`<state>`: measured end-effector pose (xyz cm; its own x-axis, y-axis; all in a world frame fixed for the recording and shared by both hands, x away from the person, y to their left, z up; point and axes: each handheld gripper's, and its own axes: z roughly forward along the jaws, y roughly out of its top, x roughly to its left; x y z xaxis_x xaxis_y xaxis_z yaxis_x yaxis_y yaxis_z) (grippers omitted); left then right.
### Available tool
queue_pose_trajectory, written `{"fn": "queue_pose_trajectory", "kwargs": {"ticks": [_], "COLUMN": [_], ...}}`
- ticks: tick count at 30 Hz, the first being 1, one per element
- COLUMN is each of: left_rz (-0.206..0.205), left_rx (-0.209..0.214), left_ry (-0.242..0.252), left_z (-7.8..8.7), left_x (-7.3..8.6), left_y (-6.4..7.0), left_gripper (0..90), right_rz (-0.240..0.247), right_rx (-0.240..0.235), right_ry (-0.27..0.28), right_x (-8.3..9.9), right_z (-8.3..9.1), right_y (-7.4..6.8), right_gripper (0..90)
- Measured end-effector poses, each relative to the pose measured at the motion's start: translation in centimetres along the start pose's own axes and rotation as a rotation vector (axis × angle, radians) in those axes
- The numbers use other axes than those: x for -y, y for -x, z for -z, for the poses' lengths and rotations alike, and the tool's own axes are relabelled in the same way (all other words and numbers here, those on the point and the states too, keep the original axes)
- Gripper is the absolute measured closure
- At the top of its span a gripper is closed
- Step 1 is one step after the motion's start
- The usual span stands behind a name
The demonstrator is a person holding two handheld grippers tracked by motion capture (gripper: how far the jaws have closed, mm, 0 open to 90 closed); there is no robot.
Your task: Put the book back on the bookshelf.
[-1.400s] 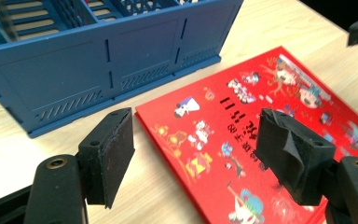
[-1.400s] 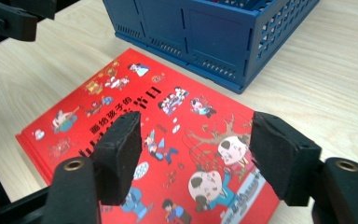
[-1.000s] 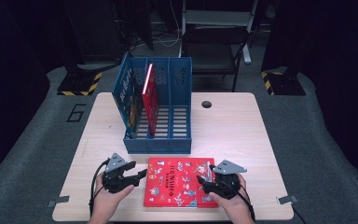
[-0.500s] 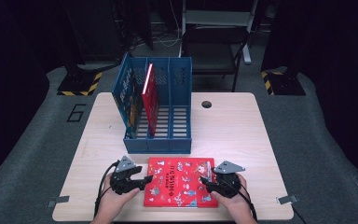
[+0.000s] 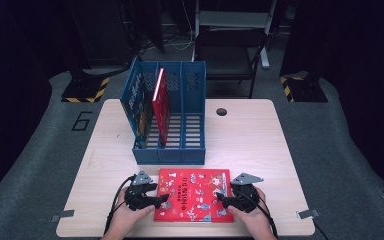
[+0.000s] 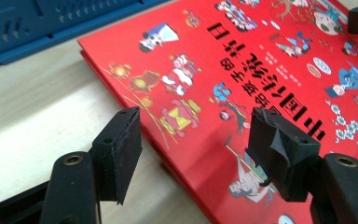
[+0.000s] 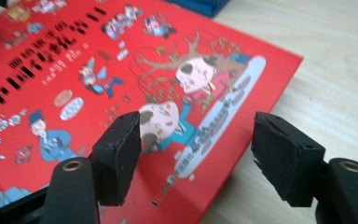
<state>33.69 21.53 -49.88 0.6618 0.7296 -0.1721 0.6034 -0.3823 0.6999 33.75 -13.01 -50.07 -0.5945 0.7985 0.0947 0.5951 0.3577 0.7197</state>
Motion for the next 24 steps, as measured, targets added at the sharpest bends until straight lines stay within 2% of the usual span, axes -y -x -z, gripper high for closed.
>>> {"fn": "queue_pose_trajectory", "kwargs": {"ticks": [1,3,4,7,8,9,10,12,14,17,24], "left_rz": [-0.005,-0.016,-0.022,0.004,-0.005,-0.004,0.005,0.026,0.02,0.031,0.062], "left_rx": [0.009,0.0,-0.001,0.003,-0.006,-0.004,-0.008,-0.013,-0.007,-0.009,0.007], "left_ry": [-0.009,-0.011,-0.012,-0.007,-0.008,-0.021,-0.013,0.004,-0.003,0.004,-0.002], "left_z": [0.0,-0.1,-0.1,-0.2,-0.2,-0.2,-0.3,-0.4,-0.3,-0.4,-0.5], "left_x": [0.0,0.1,0.0,0.3,0.4,0.4,0.5,0.7,0.7,0.8,1.0], "left_y": [0.1,0.3,0.2,0.3,0.2,0.2,0.2,0.3,0.3,0.3,0.4], "left_gripper": [34.5,34.1,34.0,34.0,33.9,33.9,33.9,33.3,32.7,30.7,27.5], "right_rz": [-0.014,-0.03,-0.025,-0.035,-0.043,-0.053,-0.059,-0.096,-0.117,-0.118,-0.158], "right_rx": [0.003,-0.013,-0.014,-0.016,-0.017,-0.02,-0.026,-0.032,-0.045,-0.053,-0.088], "right_ry": [0.001,-0.001,-0.009,-0.013,-0.016,-0.018,-0.014,-0.014,-0.018,-0.019,-0.025], "right_x": [0.1,0.1,0.1,0.2,0.2,0.2,0.3,0.3,0.4,0.4,0.5], "right_z": [-0.1,-0.1,0.0,-0.1,0.0,-0.1,-0.1,-0.2,-0.2,-0.2,-0.5], "right_y": [0.0,0.1,0.2,0.2,0.2,0.3,0.4,0.6,0.7,0.9,1.1], "right_gripper": [32.3,32.2,32.2,31.7,31.5,31.3,31.1,30.8,30.6,30.5,30.1]}}
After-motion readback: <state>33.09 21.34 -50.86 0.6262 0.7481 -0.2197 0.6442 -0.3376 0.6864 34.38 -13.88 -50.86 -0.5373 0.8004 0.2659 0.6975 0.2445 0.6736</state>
